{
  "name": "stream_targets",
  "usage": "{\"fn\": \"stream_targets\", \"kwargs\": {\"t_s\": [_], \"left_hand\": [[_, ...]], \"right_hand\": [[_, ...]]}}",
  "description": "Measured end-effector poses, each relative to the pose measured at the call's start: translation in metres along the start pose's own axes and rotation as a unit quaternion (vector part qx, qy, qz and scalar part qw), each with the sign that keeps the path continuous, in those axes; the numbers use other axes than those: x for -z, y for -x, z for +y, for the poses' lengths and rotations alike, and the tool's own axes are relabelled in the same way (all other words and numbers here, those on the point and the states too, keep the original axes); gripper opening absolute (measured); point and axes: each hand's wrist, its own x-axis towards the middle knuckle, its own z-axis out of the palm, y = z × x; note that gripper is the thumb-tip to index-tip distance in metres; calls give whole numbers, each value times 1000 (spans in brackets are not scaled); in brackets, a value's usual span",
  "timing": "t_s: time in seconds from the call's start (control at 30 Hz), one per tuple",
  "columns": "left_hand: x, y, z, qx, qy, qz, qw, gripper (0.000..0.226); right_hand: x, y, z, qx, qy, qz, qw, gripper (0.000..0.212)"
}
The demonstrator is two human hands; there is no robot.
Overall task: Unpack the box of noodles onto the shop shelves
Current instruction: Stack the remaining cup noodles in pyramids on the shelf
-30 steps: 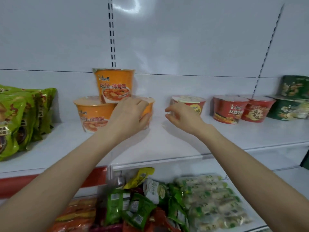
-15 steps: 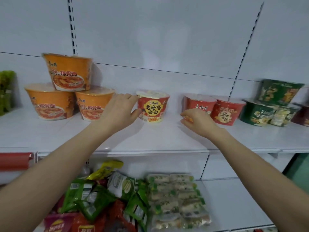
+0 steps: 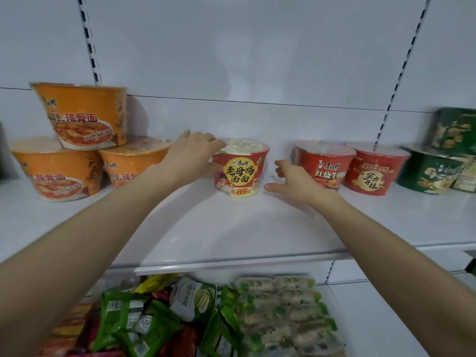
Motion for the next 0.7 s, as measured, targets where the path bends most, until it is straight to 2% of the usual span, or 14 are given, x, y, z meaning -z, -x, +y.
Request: {"fn": "stream_targets", "kwargs": {"t_s": [0.13,0.33,0.57,0.7], "left_hand": [[-9,-12,-7,-24,1,-7,1000,36],[-18,-24,-20,-41,43,24,998,27],[-22,-22,-22,-49,50,47,996,25],[-16,-14,-6,4,23,41,999,30]], "right_hand": [[-8,-16,-10,-8,-67,-37,997,88],[-19,-21,-16,11,-136,-29,990,73],[-21,-21,-14,14,-130,-20,991,75],[-18,-16,-14,32,-103,-26,994,75]]}}
